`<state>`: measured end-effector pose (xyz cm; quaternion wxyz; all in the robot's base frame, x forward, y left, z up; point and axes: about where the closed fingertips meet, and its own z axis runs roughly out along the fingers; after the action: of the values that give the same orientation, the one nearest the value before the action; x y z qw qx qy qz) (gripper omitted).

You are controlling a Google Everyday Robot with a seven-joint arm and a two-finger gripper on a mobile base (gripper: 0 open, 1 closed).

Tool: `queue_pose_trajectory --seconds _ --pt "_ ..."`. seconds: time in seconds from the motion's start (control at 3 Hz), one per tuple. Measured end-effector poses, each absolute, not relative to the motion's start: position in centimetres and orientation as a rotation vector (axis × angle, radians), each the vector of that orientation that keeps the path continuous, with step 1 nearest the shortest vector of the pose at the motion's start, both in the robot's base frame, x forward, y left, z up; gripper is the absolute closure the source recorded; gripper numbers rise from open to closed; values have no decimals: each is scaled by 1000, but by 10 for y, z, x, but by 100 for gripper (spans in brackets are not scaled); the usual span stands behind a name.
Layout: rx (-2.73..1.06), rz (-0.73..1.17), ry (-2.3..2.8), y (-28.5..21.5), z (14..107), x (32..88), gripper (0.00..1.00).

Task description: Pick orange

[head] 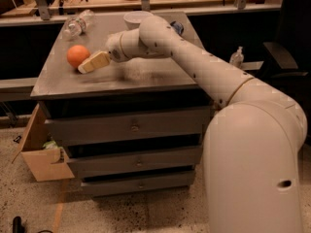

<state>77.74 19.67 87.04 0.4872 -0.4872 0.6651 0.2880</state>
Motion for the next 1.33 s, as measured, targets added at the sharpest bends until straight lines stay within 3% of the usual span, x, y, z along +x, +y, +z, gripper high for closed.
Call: queue_pose_trajectory --seconds 0.33,0.67,1.33 --pt "-1210 721 1548 220 873 787 0" --pt "-1248 776 1517 237 866 783 18" --pt "-1320 867 1452 255 854 769 66"
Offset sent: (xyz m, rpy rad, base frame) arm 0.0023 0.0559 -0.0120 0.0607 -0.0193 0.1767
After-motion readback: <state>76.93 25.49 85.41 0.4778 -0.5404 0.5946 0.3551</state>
